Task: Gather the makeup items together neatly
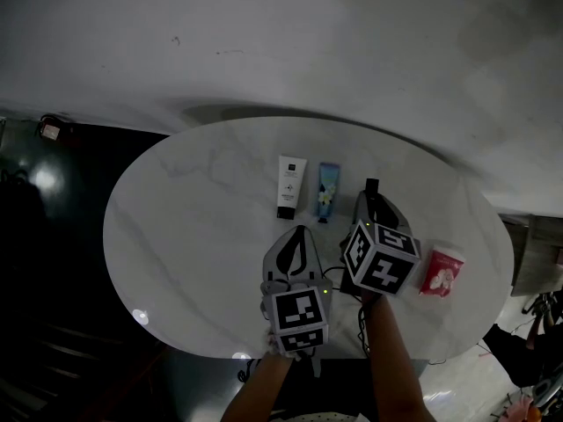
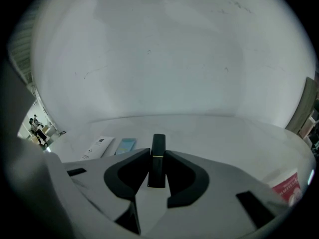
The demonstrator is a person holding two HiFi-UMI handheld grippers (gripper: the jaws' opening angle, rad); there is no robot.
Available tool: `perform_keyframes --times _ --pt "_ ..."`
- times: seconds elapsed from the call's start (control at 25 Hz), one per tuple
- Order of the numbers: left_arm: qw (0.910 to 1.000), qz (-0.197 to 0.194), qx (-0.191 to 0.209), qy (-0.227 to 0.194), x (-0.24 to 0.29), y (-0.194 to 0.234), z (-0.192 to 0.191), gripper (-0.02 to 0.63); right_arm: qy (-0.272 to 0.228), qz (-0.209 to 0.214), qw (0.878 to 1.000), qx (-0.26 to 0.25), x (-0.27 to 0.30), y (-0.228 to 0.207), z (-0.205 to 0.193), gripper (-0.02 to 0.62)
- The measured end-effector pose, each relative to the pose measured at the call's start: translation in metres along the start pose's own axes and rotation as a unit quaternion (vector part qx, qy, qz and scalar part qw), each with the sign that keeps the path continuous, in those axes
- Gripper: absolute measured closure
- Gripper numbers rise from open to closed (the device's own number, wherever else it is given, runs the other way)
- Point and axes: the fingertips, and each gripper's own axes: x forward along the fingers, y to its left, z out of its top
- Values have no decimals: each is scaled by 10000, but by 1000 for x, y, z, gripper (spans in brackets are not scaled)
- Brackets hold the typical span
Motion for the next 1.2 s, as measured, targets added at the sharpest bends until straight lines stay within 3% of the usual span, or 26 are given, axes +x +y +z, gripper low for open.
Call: perform_keyframes --times 1.2 --pt "9998 23 -89 176 11 2 -8 578 272 -74 9996 -82 21 5 -13 471"
